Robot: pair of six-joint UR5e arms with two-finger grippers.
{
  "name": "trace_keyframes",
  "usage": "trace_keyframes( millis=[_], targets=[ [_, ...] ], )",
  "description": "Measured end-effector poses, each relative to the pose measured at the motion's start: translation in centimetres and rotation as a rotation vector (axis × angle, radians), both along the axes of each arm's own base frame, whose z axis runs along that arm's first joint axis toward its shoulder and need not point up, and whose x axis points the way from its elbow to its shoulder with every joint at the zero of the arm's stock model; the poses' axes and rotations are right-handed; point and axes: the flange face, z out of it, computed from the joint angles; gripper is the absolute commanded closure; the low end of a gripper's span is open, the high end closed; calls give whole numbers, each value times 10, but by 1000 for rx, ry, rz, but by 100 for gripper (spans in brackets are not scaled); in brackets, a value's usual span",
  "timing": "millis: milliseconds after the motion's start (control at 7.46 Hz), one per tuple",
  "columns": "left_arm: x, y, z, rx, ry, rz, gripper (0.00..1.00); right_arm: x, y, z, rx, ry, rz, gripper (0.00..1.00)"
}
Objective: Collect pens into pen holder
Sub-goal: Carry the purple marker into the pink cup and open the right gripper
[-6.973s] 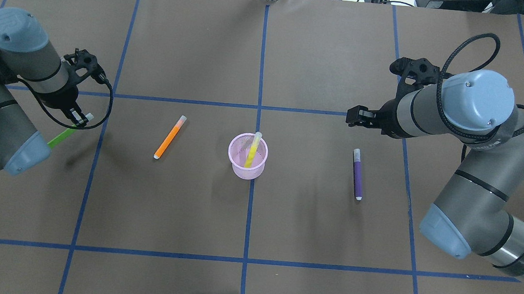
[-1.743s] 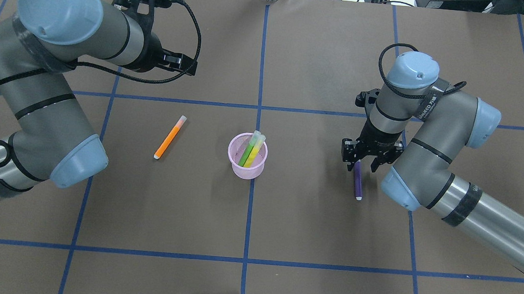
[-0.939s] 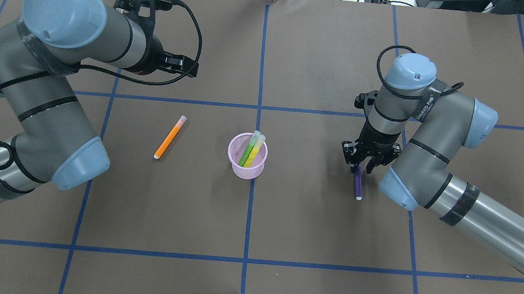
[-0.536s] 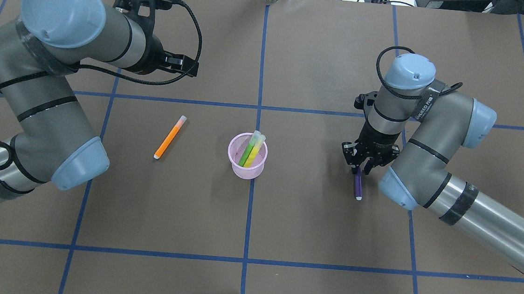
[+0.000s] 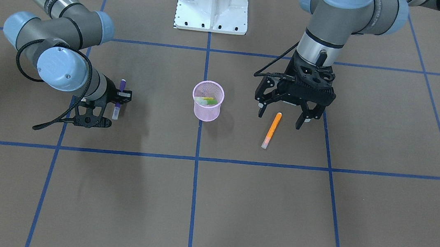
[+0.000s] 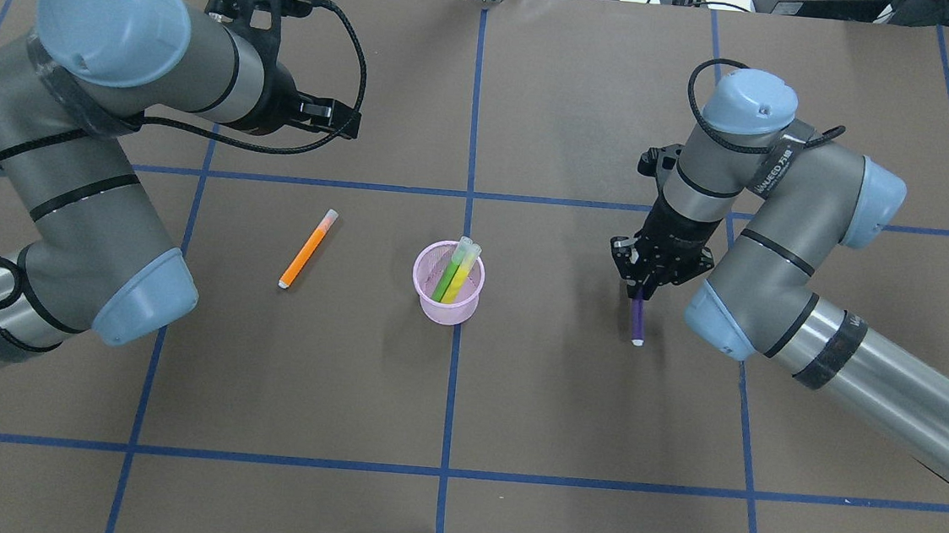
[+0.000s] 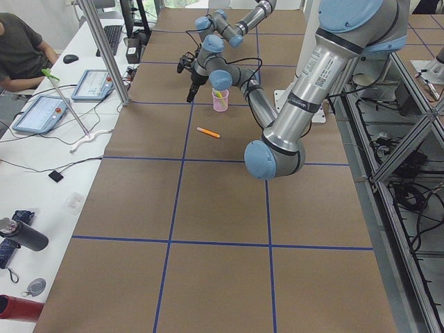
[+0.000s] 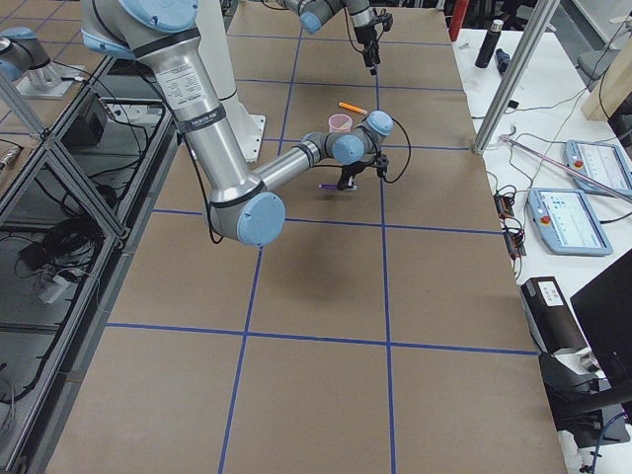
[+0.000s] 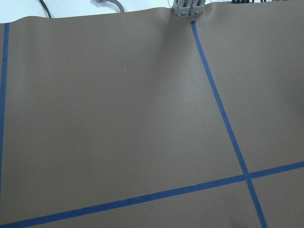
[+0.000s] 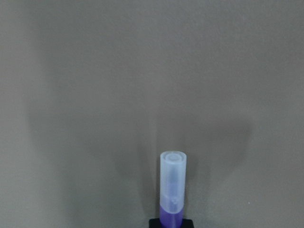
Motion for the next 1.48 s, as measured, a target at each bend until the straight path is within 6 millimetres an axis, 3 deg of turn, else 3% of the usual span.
trace_keyframes(
  millis=[268,536,805,1073,1475],
  targets=[
    [-3,3,-2,6,8,2,1,1,7,-64,85,-73,170,100],
    [-16,15,7,15,14,8,2,-20,42,-121,219,-126,334,100],
    [-33,31,23,17,10,13,2,-33,61,-167,252,-158,523,100],
    [-40,37,34,9,0,15,2,-54,83,-188,288,-163,700,100],
    [-39,37,40,1,-7,16,2,-73,105,-196,301,-169,750,100]
  ],
)
